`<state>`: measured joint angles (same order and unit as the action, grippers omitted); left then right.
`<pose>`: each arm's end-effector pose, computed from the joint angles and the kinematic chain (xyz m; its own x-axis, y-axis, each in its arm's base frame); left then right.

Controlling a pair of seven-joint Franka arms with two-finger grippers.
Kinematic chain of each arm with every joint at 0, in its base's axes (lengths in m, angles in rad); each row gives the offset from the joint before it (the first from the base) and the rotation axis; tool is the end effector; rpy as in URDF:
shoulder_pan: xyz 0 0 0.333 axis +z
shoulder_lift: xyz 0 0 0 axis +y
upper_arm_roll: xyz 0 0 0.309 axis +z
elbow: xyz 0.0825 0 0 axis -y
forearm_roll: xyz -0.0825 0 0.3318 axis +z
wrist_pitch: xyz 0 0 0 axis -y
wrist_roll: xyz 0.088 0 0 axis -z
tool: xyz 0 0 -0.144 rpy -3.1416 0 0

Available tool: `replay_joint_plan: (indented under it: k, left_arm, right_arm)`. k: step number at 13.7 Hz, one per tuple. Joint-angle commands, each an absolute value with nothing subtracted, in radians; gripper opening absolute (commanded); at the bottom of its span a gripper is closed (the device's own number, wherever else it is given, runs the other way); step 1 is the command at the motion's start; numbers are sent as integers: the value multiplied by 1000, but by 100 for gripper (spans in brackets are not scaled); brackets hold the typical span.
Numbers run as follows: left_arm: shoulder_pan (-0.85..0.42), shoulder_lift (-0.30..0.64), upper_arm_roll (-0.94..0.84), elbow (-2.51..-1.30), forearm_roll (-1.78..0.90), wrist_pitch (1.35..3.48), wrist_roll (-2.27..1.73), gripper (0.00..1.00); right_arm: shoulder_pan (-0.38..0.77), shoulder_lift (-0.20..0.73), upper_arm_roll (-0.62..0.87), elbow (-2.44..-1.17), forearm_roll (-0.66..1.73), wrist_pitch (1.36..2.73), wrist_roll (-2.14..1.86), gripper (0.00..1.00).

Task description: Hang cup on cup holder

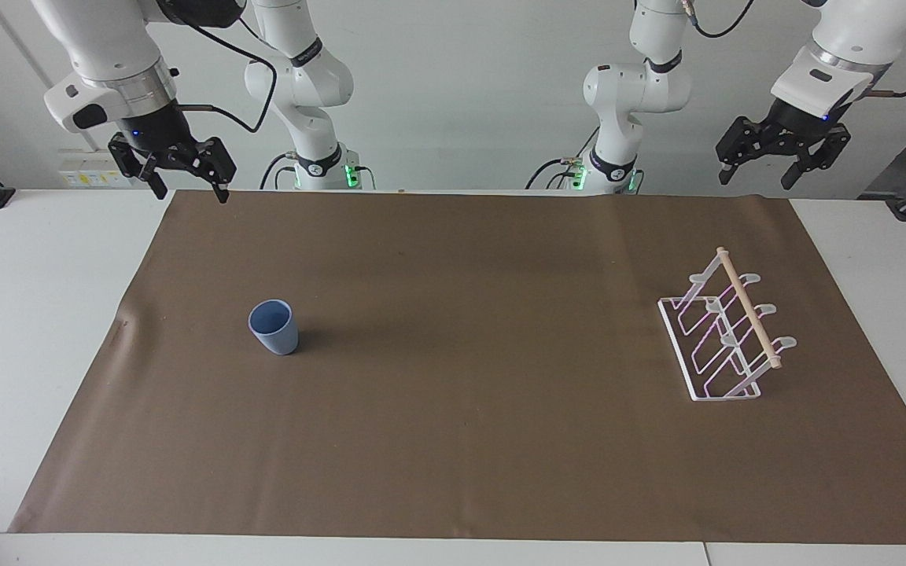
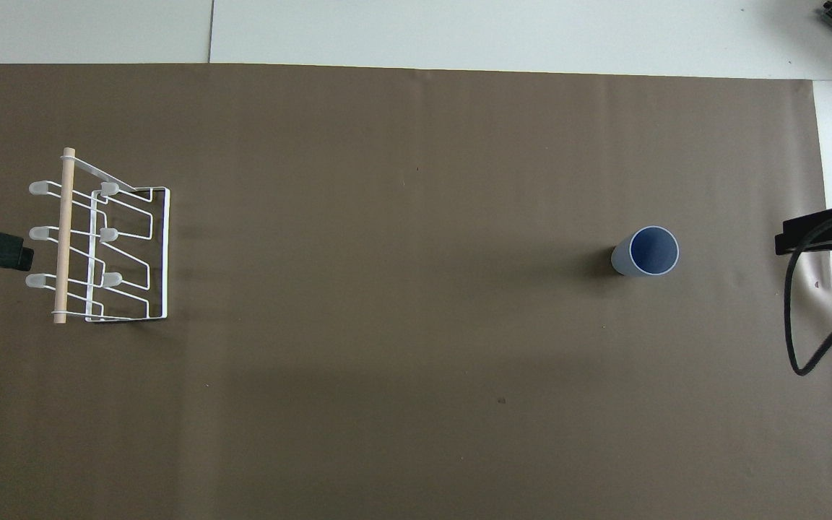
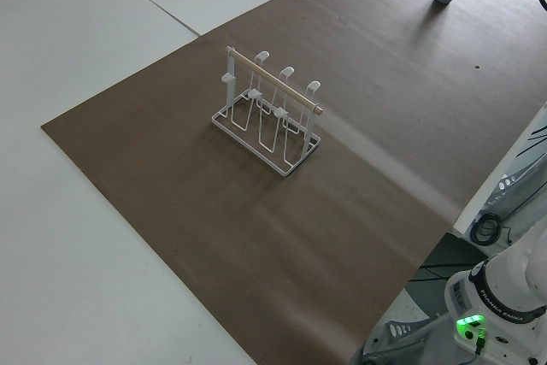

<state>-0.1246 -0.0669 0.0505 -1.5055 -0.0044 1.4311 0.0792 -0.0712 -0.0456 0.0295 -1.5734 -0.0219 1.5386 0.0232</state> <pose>0.4654 -0.0343 0.6276 0.9881 -0.1534 -0.0069 -0.1534 -0.9881 0.0083 0.4853 -0.0231 0.5991 0.9978 -0.0656 0.0113 -0.0658 -0.9976 0.0230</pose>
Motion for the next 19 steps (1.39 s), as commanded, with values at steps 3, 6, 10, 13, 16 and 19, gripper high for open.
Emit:
replay_joint_plan:
  k: [3,6,10,13,16,19]
  left_arm:
    - [-129,-95,52,-1539,11,1439,72,100]
    - [-130,-95,52,-1540,11,1439,72,100]
    - [-130,-101,52,-1554,9,1440,74,100]
    - [-133,-101,52,-1552,11,1447,69,100]
    - [-137,-101,52,-1551,11,1447,71,100]
    - [-137,-101,52,-1552,9,1443,75,100]
  right_arm:
    - [-89,-60,34,-1687,-15,1656,25,100]
    - [-110,-29,32,-1799,-12,1849,-27,100]
    - [-135,141,34,-1804,-9,2012,-89,100]
    - [-123,160,35,-1894,-6,2115,-103,100]
    - [-117,156,35,-1953,37,2160,-123,100]
    - [-94,141,35,-1997,49,2190,-144,100]
